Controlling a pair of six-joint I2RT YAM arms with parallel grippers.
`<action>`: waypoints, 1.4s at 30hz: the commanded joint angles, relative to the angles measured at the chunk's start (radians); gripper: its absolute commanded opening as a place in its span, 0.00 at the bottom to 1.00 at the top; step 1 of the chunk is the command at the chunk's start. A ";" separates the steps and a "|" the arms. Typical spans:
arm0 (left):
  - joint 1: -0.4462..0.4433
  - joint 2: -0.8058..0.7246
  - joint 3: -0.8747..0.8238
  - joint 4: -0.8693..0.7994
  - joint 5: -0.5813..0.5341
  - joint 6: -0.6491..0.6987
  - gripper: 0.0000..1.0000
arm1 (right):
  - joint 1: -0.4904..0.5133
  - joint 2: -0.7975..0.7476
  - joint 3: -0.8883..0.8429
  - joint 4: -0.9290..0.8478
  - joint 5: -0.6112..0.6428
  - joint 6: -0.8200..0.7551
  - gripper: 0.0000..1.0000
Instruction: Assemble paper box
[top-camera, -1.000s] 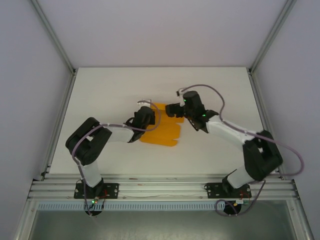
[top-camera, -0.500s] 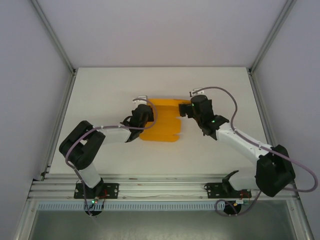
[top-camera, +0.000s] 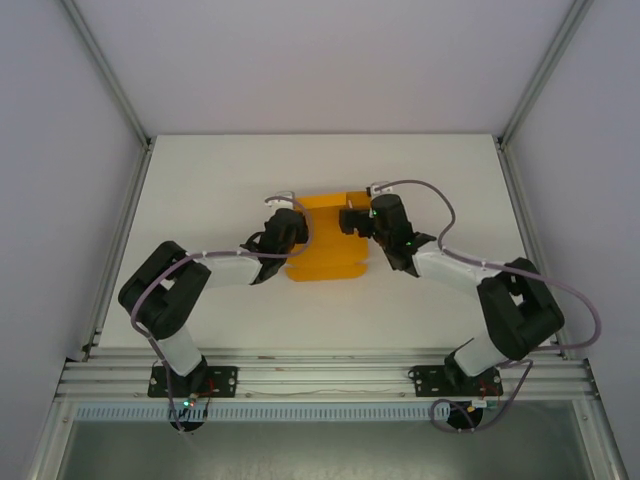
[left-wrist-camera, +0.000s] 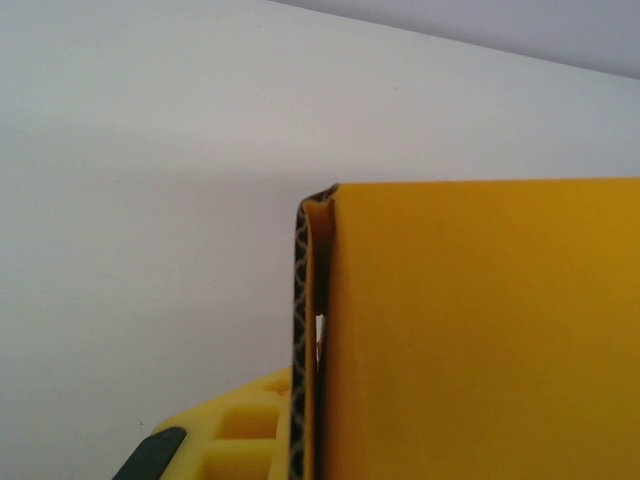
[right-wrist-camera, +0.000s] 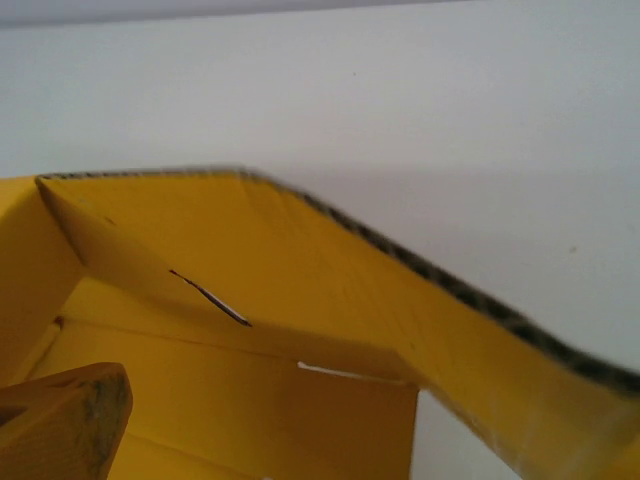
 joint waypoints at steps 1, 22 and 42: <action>-0.031 0.020 0.025 0.046 0.029 -0.039 0.00 | 0.032 0.025 -0.007 0.184 0.080 0.167 1.00; -0.038 -0.062 0.117 -0.121 -0.083 -0.050 0.00 | -0.050 -0.462 -0.285 -0.223 0.304 0.219 1.00; -0.039 -0.076 0.130 -0.178 -0.021 -0.101 0.00 | -0.182 -0.213 -0.196 0.070 -0.055 0.223 1.00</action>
